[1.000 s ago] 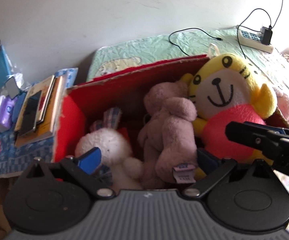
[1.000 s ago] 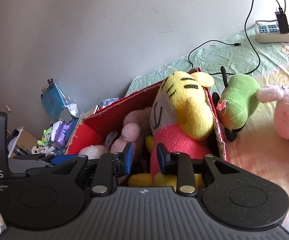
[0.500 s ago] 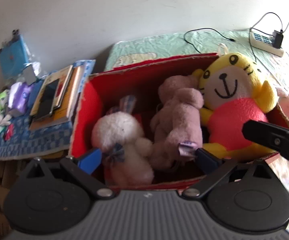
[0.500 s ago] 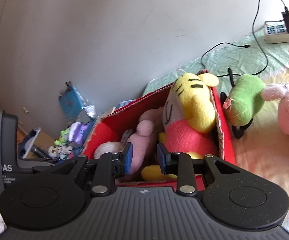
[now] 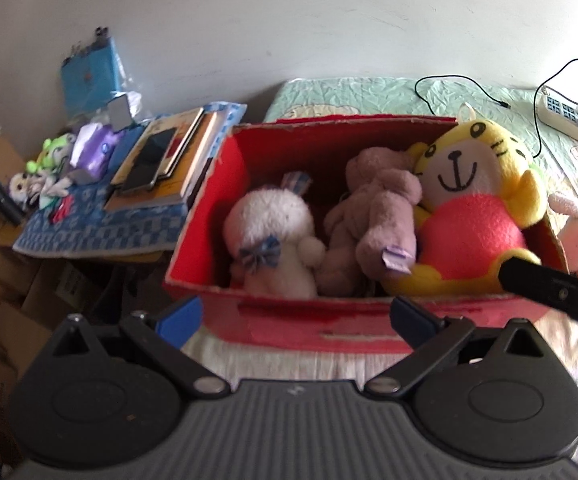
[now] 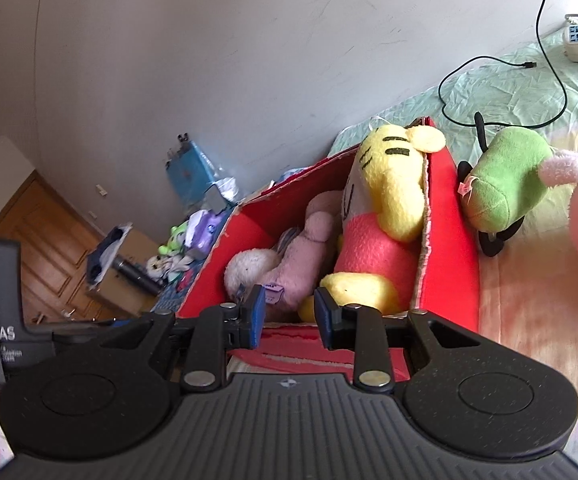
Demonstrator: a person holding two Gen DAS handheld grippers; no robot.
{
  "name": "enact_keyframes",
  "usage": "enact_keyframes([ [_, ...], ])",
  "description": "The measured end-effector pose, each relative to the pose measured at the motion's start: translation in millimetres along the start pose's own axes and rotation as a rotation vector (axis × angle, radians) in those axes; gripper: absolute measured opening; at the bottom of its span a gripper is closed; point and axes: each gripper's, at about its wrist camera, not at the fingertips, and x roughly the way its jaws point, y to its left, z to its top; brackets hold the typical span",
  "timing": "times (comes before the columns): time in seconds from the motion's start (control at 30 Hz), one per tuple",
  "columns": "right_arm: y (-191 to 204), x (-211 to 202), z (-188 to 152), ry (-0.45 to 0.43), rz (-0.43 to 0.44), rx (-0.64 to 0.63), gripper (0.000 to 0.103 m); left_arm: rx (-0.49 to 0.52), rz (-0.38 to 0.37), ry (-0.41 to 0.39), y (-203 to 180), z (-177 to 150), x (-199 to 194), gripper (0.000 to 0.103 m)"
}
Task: Organize objects
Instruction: 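Move the right tool out of the box to the white bunny plush, then close the right tool on the white bunny plush with blue bow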
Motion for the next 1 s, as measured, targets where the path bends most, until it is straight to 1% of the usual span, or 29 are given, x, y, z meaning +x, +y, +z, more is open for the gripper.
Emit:
enact_keyframes([
  [0.13,-8,-5,2,0.027,0.022,-0.003,0.03,-0.029,-0.007,0.011,-9,-13,-6,0.101],
  [0.23,-17,-11,5,0.039,0.036,-0.002,0.03,-0.032,-0.008,0.042,-24,-22,-6,0.101],
  [0.33,-25,-21,7,0.047,0.055,-0.005,0.031,-0.02,-0.019,0.076,-42,-30,-2,0.101],
  [0.43,-38,-33,8,0.053,0.074,0.002,0.034,-0.007,-0.053,0.106,-63,-37,-1,0.101],
  [0.53,-52,-43,9,0.053,0.059,0.014,0.034,0.027,-0.08,0.13,-87,-44,0,0.101],
  [0.67,-77,-59,8,0.045,-0.009,0.044,0.034,0.077,-0.138,0.16,-122,-49,2,0.101],
  [0.77,-94,-69,9,0.029,-0.099,0.058,0.035,0.118,-0.192,0.161,-147,-51,2,0.101],
  [0.87,-107,-79,9,0.007,-0.195,0.043,0.038,0.152,-0.25,0.155,-169,-52,2,0.101],
  [0.93,-117,-84,10,-0.004,-0.239,0.029,0.039,0.168,-0.288,0.145,-179,-52,4,0.101],
  [1.0,-123,-85,13,-0.004,-0.293,-0.013,0.039,0.181,-0.316,0.136,-189,-52,6,0.101],
])
